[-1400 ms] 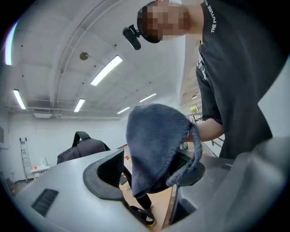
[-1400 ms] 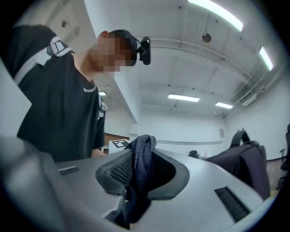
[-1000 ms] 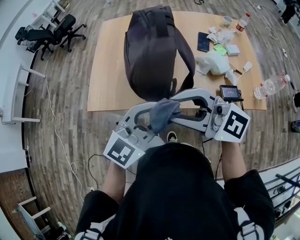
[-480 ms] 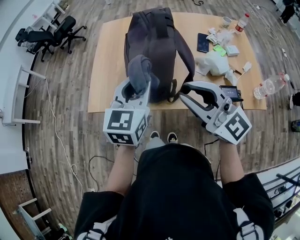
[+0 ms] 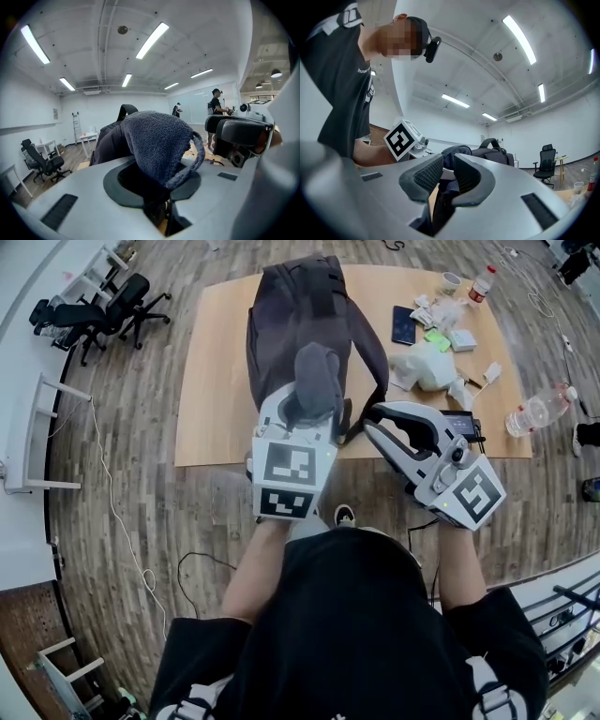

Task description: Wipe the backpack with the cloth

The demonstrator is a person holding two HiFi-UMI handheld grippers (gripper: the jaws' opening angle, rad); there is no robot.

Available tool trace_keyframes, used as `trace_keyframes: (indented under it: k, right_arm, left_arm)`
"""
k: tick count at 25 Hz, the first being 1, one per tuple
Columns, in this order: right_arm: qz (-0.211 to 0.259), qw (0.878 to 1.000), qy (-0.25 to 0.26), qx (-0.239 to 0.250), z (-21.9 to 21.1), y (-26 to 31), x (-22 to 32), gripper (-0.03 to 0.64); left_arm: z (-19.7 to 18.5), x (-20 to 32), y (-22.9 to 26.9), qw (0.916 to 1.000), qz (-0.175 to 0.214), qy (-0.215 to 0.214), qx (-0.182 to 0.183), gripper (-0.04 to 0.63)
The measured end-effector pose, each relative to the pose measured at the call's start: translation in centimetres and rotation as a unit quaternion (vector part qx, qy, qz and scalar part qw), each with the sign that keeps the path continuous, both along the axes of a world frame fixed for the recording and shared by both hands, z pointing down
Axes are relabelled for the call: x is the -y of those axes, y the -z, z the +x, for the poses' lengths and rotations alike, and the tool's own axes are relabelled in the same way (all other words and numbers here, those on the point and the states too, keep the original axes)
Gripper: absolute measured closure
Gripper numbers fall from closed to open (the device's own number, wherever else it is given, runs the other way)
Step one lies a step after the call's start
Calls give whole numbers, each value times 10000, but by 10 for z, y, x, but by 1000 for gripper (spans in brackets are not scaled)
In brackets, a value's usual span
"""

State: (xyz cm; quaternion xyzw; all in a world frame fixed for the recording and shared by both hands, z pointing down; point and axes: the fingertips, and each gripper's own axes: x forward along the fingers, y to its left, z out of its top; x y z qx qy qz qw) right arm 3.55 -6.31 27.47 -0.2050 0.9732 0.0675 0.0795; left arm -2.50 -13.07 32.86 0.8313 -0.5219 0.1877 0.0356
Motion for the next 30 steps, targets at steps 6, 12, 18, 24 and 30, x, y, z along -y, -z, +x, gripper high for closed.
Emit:
trace_keyframes:
  k: [6,12,18,24,30]
  right_arm:
    - [-85,9998,203,-33,-1,-12,-3,538]
    - [11,9999,35,-123,4,-28,0,586]
    - [21,9999,127,-62,0,-28,-2,589]
    - [-106,9997,-163,114,2,-27,8,589]
    - [-177,9998,-109,47,4,-31,14,589]
  left_arm:
    - [-20,-15,-58,9981,-566,213,97,497]
    - [-59,-31,-156,9893,-1025,893,533,495]
    - [-94,-39,-225,9780,-1459,1381,559,495]
    - [-58,-38,-247,9808,-1361,1174,752,495]
    - [-51,-41,-247,9812,-1275,1235,755,495]
